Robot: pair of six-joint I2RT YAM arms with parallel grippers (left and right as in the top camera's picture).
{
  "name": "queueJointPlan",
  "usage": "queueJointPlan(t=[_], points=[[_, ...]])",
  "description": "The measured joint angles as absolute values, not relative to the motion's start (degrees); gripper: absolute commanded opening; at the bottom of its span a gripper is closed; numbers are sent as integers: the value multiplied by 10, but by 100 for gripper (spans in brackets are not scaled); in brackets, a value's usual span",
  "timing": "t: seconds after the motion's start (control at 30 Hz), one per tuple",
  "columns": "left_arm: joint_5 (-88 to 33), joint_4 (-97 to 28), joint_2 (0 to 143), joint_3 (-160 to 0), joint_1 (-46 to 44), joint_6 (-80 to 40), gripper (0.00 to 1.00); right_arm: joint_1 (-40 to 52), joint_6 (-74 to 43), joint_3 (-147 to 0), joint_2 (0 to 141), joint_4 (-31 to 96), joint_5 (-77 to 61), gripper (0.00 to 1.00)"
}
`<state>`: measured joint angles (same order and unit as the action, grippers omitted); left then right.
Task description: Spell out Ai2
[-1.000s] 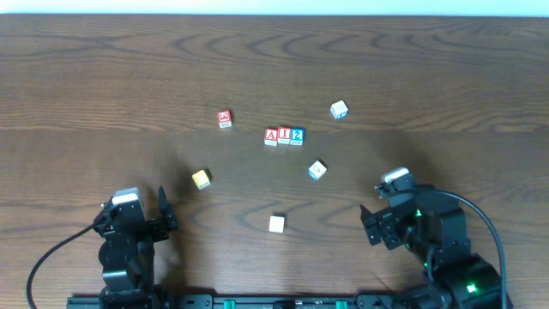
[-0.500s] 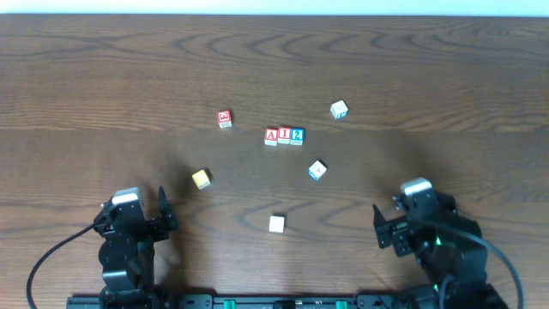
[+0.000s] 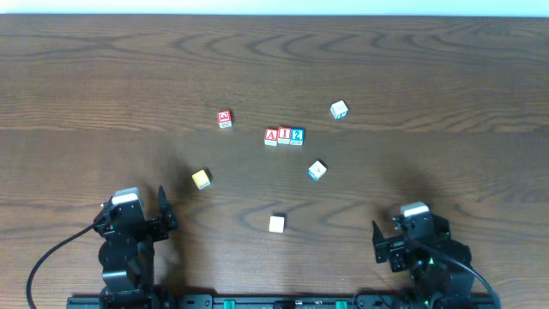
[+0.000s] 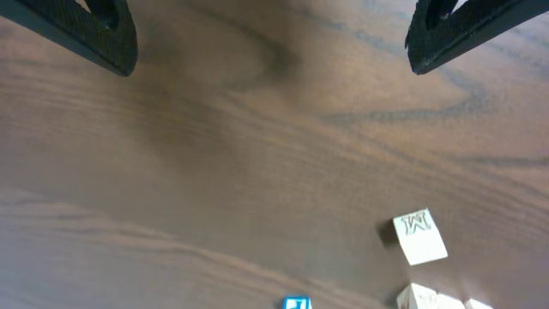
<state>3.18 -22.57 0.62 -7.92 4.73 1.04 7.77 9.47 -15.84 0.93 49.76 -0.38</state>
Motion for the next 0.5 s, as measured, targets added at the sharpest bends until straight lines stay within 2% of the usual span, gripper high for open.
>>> queueJointPlan(t=[0.5], points=[[32, -225, 6, -79, 47, 10, 95, 78, 95, -112, 8, 473, -4, 99]])
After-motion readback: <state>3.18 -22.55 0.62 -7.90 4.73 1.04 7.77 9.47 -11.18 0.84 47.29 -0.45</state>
